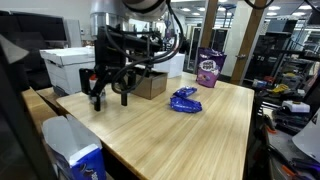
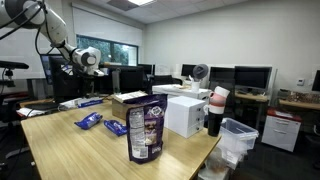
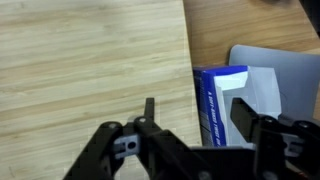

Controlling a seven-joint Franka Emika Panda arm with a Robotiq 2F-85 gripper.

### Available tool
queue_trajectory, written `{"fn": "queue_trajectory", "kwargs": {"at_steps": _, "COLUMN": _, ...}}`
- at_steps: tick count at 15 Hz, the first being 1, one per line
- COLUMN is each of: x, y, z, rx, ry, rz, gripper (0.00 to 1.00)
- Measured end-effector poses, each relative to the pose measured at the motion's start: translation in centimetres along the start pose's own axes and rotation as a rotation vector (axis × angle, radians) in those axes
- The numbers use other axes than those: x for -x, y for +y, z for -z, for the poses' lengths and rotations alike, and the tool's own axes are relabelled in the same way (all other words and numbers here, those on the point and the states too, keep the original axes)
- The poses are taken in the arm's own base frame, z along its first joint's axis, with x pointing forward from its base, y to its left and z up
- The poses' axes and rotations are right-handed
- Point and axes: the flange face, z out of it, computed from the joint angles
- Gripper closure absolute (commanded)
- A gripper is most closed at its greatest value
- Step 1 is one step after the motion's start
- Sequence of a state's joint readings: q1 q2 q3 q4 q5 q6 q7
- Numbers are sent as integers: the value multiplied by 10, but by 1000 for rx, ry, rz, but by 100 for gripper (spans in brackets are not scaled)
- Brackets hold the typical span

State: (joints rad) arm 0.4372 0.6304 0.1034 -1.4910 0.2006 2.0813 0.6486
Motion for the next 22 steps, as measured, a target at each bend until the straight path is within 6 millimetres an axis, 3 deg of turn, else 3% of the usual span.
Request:
{"fn": "queue_trajectory", "kwargs": {"at_steps": 9, "x": 1, "y": -16, "z": -16, "rx": 53, "ry": 124, "rz": 101, "gripper": 0}}
{"fn": "queue_trajectory", "kwargs": {"at_steps": 22, "x": 3, "y": -31, "z": -28, "rx": 105, "ry": 164, "rz": 164, "gripper": 0}}
